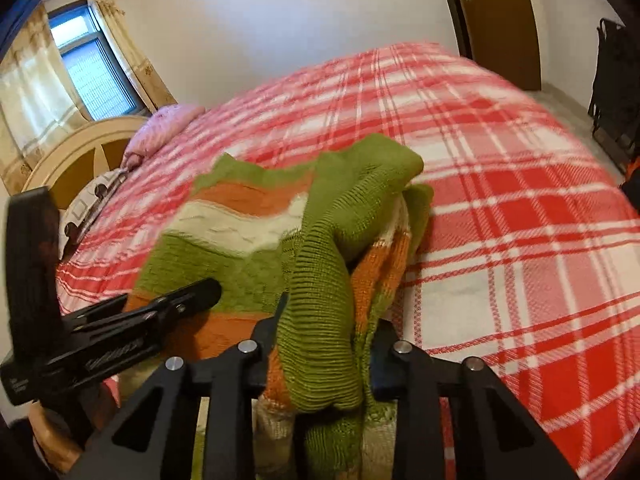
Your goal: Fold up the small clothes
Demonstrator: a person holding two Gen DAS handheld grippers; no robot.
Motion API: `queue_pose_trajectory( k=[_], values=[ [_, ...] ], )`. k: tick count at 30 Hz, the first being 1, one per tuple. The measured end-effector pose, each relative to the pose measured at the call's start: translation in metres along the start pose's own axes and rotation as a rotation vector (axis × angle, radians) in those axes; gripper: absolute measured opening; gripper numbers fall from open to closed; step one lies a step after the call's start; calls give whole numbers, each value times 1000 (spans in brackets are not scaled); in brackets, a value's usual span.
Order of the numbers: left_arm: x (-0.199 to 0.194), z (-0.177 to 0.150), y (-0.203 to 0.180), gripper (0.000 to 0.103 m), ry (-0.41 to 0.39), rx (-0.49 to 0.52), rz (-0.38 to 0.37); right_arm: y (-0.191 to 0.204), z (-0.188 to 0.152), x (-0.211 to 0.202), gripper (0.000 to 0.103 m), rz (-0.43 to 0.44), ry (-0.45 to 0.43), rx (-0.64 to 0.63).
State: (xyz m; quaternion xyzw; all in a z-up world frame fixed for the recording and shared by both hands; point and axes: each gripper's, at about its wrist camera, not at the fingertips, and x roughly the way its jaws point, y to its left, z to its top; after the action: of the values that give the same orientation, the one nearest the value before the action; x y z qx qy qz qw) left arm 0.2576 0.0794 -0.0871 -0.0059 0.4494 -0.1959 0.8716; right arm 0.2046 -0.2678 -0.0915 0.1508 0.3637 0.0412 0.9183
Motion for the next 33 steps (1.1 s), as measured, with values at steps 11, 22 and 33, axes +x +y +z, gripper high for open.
queue_pose_trajectory(
  k=[11,22,33],
  values=[
    [-18,7,-70,36,-78,169,-98,-28,-12,-108,29,-147,-239,25],
    [14,-23,-149,35,-114,412,-26,-138,-55,-122,29,-194,-218,331],
    [28,-27,-116,90,-102,399,30,-162,-61,-104,44,-204,-166,401]
  ],
)
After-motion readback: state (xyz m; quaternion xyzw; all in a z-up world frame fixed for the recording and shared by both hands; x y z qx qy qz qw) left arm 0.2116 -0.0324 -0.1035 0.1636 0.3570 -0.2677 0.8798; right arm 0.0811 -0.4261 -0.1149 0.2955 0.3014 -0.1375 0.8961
